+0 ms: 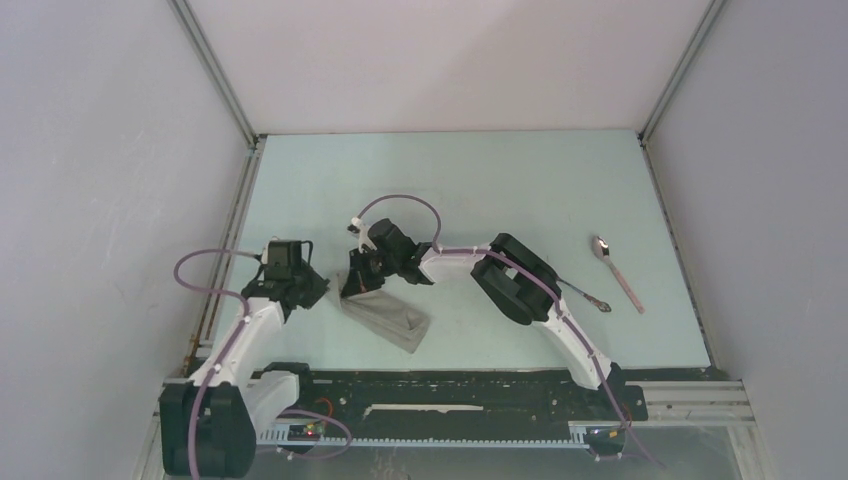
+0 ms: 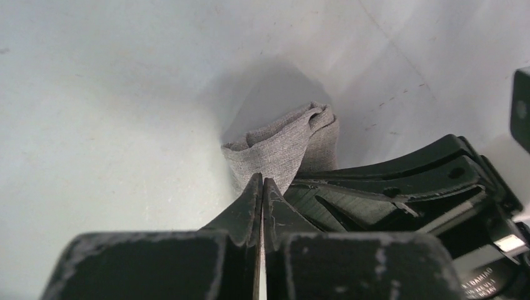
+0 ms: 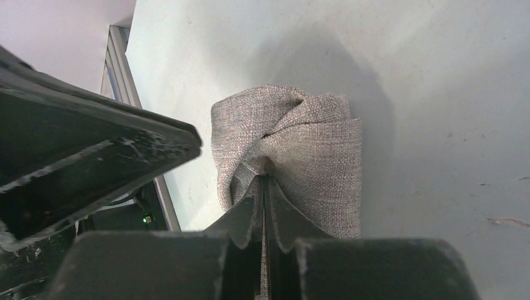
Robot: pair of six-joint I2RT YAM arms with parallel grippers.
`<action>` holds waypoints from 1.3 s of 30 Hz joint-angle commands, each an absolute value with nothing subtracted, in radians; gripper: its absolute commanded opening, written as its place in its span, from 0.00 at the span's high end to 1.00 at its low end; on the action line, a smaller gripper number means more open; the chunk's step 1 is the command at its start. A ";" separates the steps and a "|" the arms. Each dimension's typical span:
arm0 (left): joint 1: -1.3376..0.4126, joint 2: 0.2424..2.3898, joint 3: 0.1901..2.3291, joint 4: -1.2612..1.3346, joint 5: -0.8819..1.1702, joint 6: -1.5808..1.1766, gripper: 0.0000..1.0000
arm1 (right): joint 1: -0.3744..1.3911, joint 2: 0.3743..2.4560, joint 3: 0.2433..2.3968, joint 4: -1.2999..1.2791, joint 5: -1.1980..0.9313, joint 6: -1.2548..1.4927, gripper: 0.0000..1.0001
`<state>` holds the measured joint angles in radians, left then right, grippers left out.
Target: Fold the napkin into a case and place the utensils inside
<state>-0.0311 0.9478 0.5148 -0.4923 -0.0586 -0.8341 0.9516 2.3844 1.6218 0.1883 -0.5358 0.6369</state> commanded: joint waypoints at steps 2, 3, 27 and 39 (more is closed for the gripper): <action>-0.038 1.024 0.515 -0.364 0.034 -0.801 1.00 | 0.961 2.383 1.610 0.136 -0.501 0.630 0.98; -0.044 1.038 0.508 -0.339 0.038 -0.805 1.00 | 0.963 2.386 1.615 0.132 -0.501 0.629 0.98; -0.060 1.218 0.447 -0.211 -0.024 -0.764 1.00 | 1.013 1.882 1.392 -0.349 -0.276 0.060 0.33; -0.060 1.225 0.454 -0.212 -0.018 -0.750 1.00 | 1.167 1.912 1.364 -0.314 0.106 -0.176 0.37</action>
